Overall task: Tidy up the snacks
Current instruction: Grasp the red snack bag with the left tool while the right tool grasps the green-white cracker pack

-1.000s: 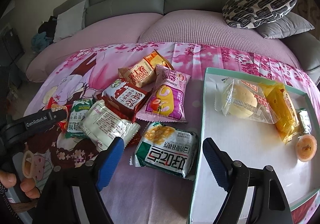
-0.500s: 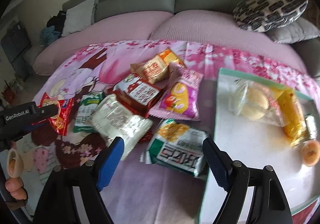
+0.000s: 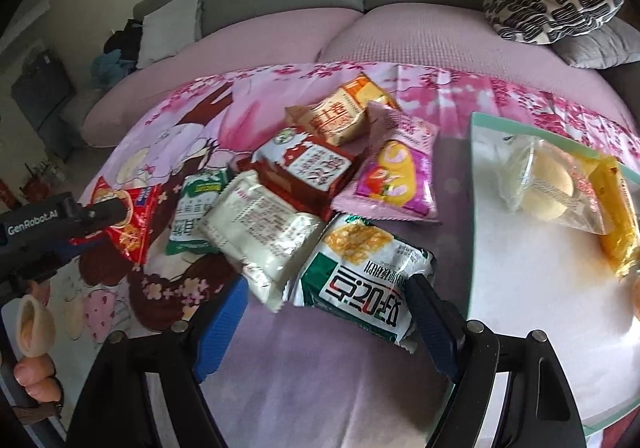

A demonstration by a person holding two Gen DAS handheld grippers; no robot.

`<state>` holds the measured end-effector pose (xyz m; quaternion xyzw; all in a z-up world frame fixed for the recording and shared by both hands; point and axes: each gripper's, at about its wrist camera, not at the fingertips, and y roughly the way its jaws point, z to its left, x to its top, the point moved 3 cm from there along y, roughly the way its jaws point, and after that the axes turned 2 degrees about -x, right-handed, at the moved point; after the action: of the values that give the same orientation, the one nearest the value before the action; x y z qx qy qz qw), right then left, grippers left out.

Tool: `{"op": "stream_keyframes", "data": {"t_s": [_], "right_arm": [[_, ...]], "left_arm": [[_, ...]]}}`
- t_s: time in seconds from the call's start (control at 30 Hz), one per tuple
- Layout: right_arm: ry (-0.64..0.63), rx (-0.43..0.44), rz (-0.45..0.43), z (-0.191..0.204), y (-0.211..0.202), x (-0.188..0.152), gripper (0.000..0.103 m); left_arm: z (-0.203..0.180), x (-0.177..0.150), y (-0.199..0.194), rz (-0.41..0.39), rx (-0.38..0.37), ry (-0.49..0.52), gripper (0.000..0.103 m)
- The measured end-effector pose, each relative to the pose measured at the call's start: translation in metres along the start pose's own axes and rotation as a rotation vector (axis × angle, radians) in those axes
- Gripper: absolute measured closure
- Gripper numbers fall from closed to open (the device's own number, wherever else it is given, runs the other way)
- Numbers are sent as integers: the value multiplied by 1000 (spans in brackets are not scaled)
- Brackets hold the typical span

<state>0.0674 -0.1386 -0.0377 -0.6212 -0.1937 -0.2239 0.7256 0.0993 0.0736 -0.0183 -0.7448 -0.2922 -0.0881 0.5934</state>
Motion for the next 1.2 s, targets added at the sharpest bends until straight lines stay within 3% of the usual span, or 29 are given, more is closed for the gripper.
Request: {"op": "stream_keyframes", "data": {"t_s": [0.23, 0.3, 0.43, 0.53, 0.83, 1.03, 1.2], "right_arm": [[70, 136, 3, -1, -4, 0, 21], [72, 116, -15, -4, -7, 1, 23], [3, -16, -59, -6, -8, 8, 23], [-30, -40, -56, -7, -1, 12, 23], [-47, -8, -44, -6, 14, 13, 23], [5, 84, 5, -8, 12, 7, 23], [-35, 67, 28, -2, 11, 0, 23]], "left_arm": [[-1, -1, 1, 5, 1, 2, 54], [-1, -1, 1, 6, 1, 3, 54], [-2, -1, 2, 11, -2, 4, 54], [-3, -1, 2, 15, -6, 7, 54], [-4, -2, 4, 20, -5, 12, 54], [-3, -1, 5, 21, 2, 11, 54], [-4, -3, 6, 25, 5, 14, 54]]}}
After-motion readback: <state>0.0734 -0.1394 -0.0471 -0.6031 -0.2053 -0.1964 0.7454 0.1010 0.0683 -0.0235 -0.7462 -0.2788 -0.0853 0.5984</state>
